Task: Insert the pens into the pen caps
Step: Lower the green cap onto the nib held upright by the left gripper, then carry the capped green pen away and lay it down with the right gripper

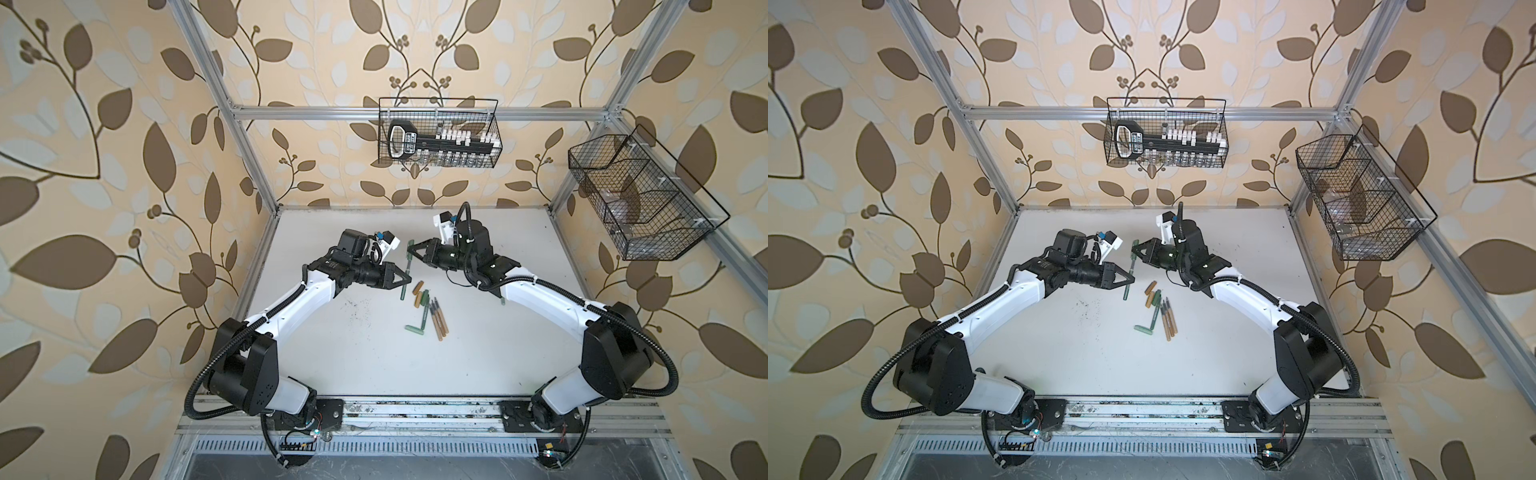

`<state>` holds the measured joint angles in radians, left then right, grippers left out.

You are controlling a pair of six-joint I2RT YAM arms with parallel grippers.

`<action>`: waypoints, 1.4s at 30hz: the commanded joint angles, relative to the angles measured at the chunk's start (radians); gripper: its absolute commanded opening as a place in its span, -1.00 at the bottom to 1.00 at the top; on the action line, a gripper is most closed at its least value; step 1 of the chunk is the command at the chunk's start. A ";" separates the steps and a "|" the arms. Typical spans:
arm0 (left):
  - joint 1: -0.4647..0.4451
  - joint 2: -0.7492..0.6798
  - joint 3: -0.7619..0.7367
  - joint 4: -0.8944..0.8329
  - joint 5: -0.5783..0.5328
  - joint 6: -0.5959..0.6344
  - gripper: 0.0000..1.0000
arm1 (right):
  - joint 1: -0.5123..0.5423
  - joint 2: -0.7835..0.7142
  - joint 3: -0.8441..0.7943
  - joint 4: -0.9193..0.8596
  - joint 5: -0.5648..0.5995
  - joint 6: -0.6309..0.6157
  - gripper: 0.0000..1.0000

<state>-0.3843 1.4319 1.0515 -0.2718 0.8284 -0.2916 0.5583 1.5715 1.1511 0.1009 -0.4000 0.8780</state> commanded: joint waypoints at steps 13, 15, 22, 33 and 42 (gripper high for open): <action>0.040 -0.032 0.027 0.114 -0.072 -0.034 -1.00 | 0.058 -0.009 -0.004 -0.042 -0.007 -0.034 -0.96; 0.045 -0.037 0.031 0.131 -0.078 -0.043 -1.00 | 0.065 -0.014 -0.011 -0.051 -0.005 -0.036 -1.00; 0.072 -0.037 0.049 0.247 -0.078 -0.104 -1.00 | 0.080 -0.046 -0.053 -0.078 -0.014 -0.048 -1.00; 0.124 0.130 0.255 0.353 0.003 -0.124 -1.00 | 0.096 -0.093 -0.105 -0.223 -0.040 -0.106 -1.00; 0.142 0.226 0.345 0.374 0.129 -0.140 -1.00 | 0.073 -0.144 -0.148 -0.189 -0.051 -0.078 -1.00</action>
<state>-0.3458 1.6588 1.2888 -0.1776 1.1168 -0.3779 0.5808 1.4456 1.0698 0.1505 -0.1905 0.8059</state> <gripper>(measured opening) 0.124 0.095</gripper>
